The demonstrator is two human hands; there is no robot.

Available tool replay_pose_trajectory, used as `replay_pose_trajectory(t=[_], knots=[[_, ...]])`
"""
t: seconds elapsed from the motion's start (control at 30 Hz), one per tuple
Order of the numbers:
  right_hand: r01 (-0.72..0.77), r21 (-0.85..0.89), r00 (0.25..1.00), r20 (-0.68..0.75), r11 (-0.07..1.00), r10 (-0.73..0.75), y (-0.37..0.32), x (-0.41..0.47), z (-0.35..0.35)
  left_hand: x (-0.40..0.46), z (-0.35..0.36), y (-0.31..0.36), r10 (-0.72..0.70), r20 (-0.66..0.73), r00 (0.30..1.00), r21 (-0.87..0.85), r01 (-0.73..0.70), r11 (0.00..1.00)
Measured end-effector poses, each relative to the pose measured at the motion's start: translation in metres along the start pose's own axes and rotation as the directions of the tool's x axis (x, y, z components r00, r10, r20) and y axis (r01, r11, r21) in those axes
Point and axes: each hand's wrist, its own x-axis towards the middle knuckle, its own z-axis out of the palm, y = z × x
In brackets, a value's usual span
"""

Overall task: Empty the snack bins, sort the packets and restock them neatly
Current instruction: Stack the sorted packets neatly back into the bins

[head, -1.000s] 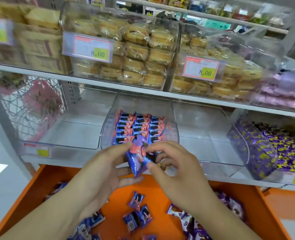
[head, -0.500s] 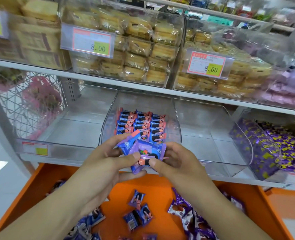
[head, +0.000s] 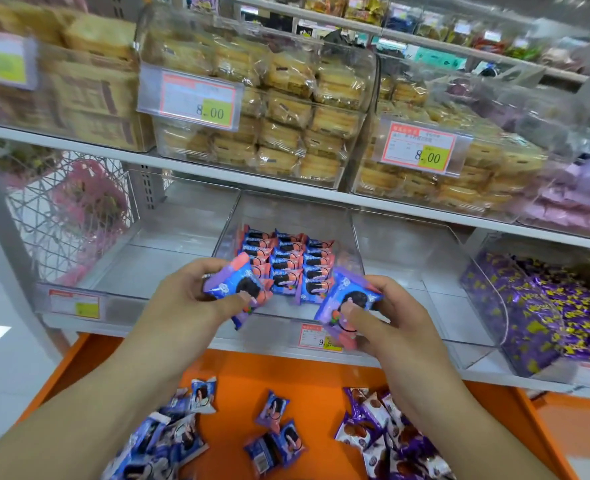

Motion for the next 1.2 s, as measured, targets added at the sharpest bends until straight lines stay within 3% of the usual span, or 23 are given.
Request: replay_pose_trajectory(t=[0.1,0.23,0.37,0.5,0.67,0.97,1.2], knots=[[0.072,-0.274,0.996,-0.030,0.959,-0.084,-0.001,0.016,0.006,0.019,-0.016,0.003,0.031,-0.064,0.997,-0.022,-0.032,0.999],[0.187,-0.510,0.981,0.053,0.839,-0.186,0.001,0.066,0.023,0.031,-0.025,-0.003,-0.009,-0.053,0.999,-0.136,0.002,0.991],[0.240,-0.783,0.971,0.204,0.574,-0.128,0.014,0.129,0.045,0.037,-0.025,-0.007,-0.041,-0.026,0.999,-0.181,0.036,0.983],[0.300,-0.894,0.949,0.316,0.333,-0.006,0.043,0.171,0.055,0.043,-0.029,-0.009,-0.011,-0.012,1.000,-0.130,0.009,0.992],[0.397,-0.859,0.914,0.404,0.323,-0.048,0.064,0.186,0.064,0.050,-0.029,-0.012,-0.012,-0.005,1.000,-0.129,0.011,0.992],[0.479,-0.860,0.876,0.453,0.175,-0.166,0.069,0.189,0.072,0.054,-0.028,-0.018,-0.026,0.007,1.000,-0.148,0.027,0.989],[0.431,-0.859,0.902,0.400,0.278,-0.163,0.060,0.172,0.064,0.051,-0.024,-0.015,-0.031,-0.001,1.000,-0.198,0.031,0.980]])
